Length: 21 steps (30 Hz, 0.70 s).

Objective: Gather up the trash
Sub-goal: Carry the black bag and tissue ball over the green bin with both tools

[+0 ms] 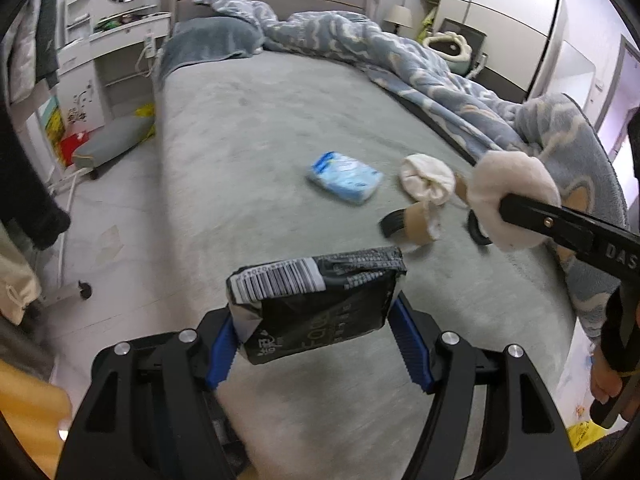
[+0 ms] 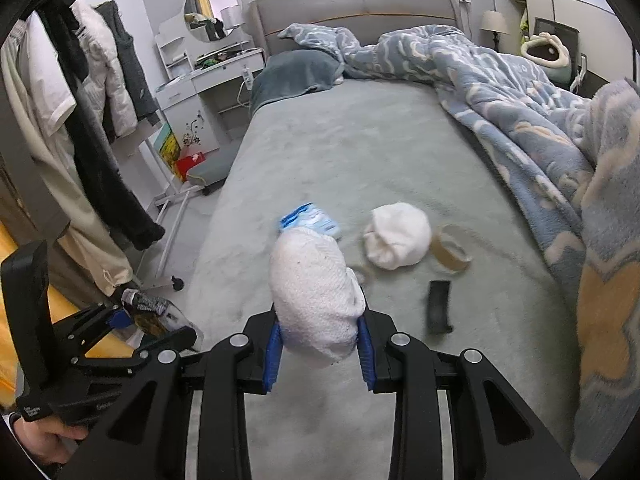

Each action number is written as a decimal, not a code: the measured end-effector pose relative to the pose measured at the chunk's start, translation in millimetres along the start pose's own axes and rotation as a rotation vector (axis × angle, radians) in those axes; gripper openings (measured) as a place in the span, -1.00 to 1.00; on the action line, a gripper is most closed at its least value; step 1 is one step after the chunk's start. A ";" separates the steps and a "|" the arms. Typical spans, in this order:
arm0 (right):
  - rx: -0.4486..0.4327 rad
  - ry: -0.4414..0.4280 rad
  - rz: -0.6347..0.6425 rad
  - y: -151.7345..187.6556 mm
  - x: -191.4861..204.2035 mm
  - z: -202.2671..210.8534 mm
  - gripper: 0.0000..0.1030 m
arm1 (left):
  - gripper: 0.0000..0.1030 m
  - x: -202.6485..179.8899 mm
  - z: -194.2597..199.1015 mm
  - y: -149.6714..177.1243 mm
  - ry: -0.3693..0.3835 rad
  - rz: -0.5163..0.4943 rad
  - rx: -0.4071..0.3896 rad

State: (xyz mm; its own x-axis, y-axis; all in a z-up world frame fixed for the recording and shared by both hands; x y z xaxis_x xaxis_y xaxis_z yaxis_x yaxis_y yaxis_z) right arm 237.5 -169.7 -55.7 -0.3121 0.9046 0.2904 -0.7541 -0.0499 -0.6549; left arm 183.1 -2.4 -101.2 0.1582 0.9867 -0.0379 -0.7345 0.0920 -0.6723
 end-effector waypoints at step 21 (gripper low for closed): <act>0.027 -0.060 0.043 33.8 87.5 -5.8 -0.38 | 0.39 74.0 32.0 52.6 -0.085 0.101 0.019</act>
Point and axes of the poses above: each gripper's, at about its wrist camera, not at the fingertips, and z roughly against the way its jaws point, x to its left, y to its underside, the point moved 5 cm from there along -z, roughly the way its jaws point, and after that the axes turned 9 degrees about -z, right-handed, at the moved point
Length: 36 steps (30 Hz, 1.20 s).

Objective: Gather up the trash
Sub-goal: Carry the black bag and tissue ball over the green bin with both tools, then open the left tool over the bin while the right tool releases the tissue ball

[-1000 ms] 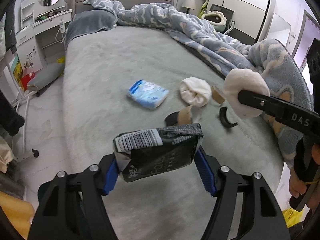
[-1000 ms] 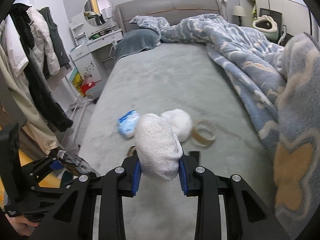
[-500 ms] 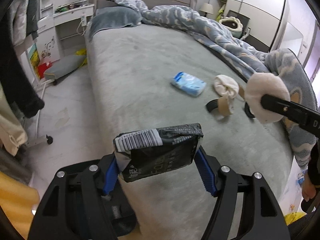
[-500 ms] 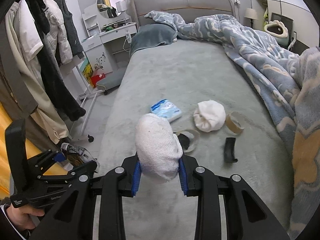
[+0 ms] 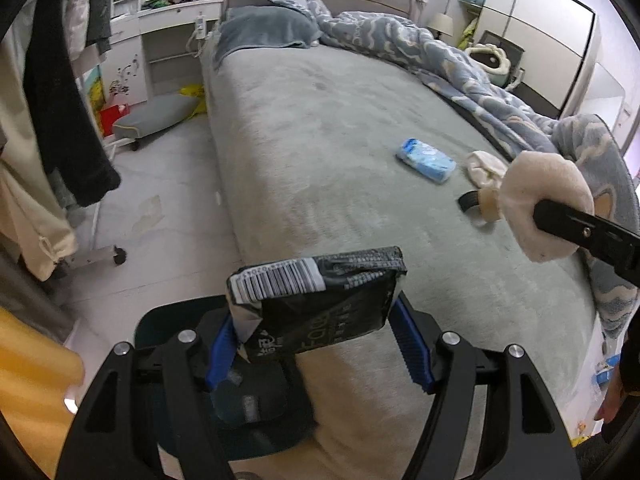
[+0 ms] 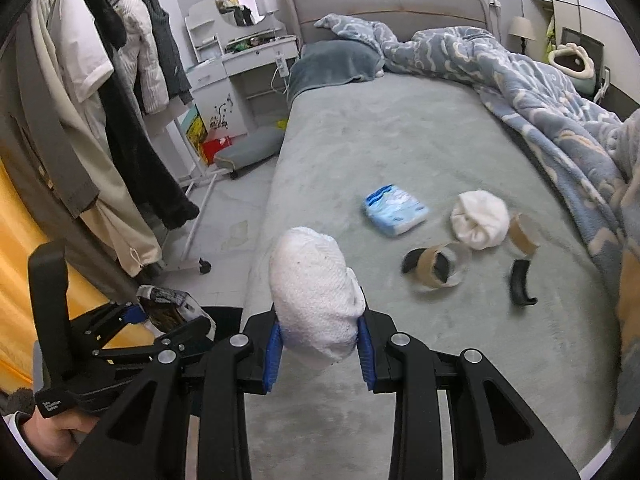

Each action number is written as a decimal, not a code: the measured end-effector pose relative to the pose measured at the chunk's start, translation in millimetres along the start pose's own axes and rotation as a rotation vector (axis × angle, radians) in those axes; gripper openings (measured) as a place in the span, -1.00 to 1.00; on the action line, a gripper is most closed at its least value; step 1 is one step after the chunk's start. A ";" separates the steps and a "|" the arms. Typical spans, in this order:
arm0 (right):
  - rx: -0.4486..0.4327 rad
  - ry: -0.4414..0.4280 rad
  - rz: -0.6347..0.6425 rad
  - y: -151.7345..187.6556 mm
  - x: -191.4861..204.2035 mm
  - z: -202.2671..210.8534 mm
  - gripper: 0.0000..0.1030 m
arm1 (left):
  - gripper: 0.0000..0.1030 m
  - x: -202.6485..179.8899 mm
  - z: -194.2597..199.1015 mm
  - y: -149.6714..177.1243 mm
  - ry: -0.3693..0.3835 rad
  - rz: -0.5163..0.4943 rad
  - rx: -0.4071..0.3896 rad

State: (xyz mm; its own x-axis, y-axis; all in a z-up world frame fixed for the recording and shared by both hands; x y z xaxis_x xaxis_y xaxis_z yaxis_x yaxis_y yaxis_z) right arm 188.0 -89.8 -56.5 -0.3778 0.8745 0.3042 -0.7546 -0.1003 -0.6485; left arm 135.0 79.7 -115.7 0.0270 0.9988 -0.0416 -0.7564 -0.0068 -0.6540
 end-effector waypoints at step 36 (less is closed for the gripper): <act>0.207 -0.083 0.186 44.3 127.9 -93.1 -0.32 | 0.85 122.5 -7.7 64.5 -0.070 0.169 0.130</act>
Point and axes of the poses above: each gripper's, at about its wrist camera, not at the fingertips, and z roughly against the way its jaws point, x to its left, y to its underside, the point moved 5 cm from there along -z, roughly the way its jaws point, and after that the axes turned 9 degrees about -z, right-handed, at the moved point
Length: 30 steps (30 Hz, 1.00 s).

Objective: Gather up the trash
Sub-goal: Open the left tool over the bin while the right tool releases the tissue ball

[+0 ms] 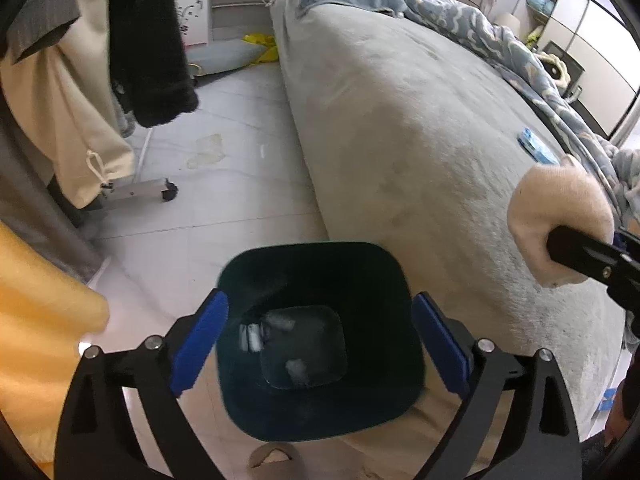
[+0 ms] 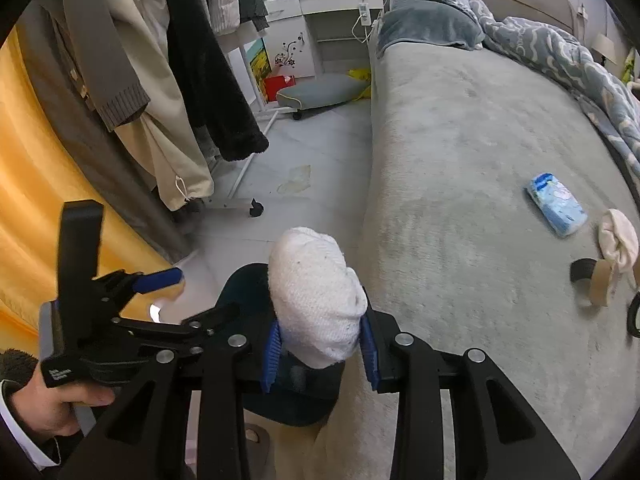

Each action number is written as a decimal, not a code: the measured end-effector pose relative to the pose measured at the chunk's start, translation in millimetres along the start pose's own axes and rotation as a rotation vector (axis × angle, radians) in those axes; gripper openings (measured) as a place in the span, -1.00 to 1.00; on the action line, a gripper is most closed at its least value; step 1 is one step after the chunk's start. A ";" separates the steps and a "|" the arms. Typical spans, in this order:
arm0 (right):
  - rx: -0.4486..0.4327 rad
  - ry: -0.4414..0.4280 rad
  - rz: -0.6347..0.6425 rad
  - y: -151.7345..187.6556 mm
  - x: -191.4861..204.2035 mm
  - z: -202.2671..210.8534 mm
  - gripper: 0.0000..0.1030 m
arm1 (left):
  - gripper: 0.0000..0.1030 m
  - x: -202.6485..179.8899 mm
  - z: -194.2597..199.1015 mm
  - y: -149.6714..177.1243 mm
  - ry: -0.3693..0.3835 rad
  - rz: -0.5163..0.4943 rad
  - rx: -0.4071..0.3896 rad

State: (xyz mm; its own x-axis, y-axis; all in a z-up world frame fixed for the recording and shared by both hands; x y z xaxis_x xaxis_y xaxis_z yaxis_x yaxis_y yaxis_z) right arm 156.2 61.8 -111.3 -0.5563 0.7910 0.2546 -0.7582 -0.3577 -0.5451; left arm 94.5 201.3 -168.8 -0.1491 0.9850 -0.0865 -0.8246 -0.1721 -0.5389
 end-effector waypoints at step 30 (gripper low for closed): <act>0.164 -0.024 0.101 34.5 52.6 -88.4 0.33 | 0.91 66.5 69.7 -29.8 0.019 0.106 -0.246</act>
Point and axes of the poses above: each gripper's, at about its wrist camera, not at the fingertips, and z roughly against the way its jaws point, x to its left, y to its underside, the point moved 5 cm from there along -z, roughly the way its jaws point, and after that the axes turned 9 degrees about -z, right-handed, at the moved point
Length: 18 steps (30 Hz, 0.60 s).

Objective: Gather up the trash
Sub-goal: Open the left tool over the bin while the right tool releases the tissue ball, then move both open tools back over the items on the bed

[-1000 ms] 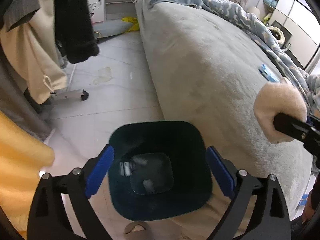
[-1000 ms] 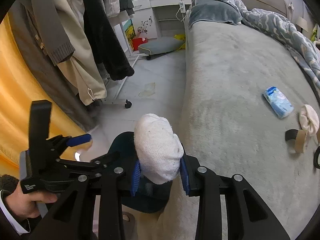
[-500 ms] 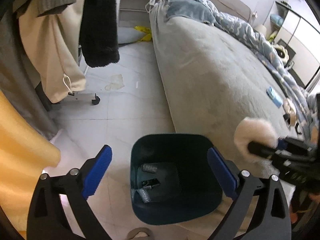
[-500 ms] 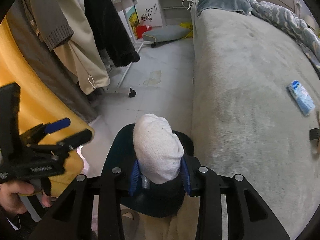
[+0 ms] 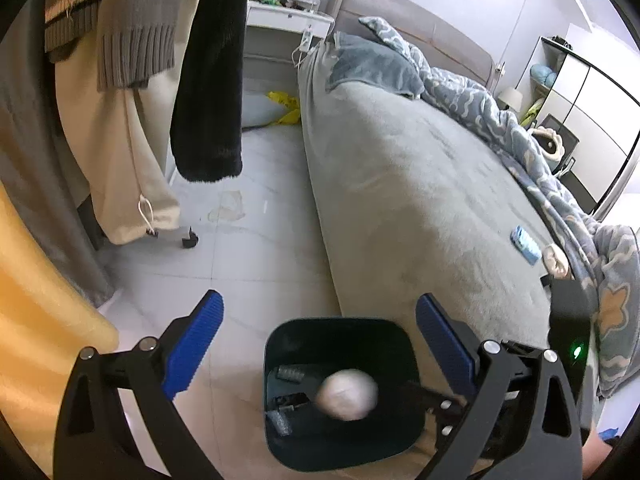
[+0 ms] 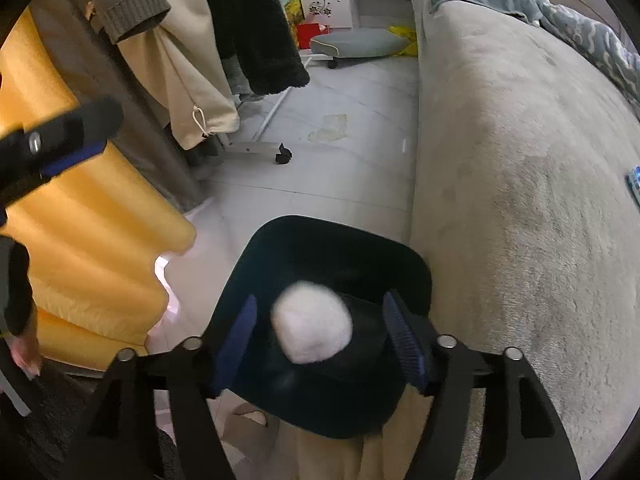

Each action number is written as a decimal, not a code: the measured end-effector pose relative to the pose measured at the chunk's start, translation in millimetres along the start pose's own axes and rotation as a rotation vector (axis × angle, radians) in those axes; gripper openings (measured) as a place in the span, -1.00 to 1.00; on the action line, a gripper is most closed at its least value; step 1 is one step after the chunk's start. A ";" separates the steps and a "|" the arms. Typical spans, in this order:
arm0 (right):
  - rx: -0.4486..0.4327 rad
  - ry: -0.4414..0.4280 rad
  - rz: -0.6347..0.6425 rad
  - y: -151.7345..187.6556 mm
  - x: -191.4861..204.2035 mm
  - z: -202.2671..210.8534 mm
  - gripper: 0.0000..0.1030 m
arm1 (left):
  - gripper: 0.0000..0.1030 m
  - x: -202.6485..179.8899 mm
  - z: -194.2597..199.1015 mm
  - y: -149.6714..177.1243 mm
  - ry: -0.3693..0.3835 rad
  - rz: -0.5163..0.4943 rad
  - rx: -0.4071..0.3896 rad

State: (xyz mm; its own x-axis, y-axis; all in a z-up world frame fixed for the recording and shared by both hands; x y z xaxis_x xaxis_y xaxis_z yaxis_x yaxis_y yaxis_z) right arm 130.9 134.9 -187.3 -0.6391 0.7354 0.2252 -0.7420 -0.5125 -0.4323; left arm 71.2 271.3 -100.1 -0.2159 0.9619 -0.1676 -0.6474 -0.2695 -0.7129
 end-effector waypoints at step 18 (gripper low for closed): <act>-0.183 0.040 -0.076 -10.9 -57.4 66.5 0.41 | 0.93 -53.1 21.7 -57.0 0.030 -0.077 -0.128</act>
State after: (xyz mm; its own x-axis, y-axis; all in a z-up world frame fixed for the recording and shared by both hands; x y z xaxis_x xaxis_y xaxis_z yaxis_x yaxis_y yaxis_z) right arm 162.2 68.8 -137.5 -0.5716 0.7877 0.2299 -0.7361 -0.3685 -0.5678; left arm 103.6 234.6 -35.8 -0.1458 0.9810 -0.1279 -0.5624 -0.1886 -0.8051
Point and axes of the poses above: each gripper's, at about its wrist camera, not at the fingertips, and z roughly against the way its jaws point, x to its left, y to its underside, the point moved 5 cm from there along -z, roughly the way its jaws point, and after that the axes turned 9 degrees about -z, right-handed, at the moved point
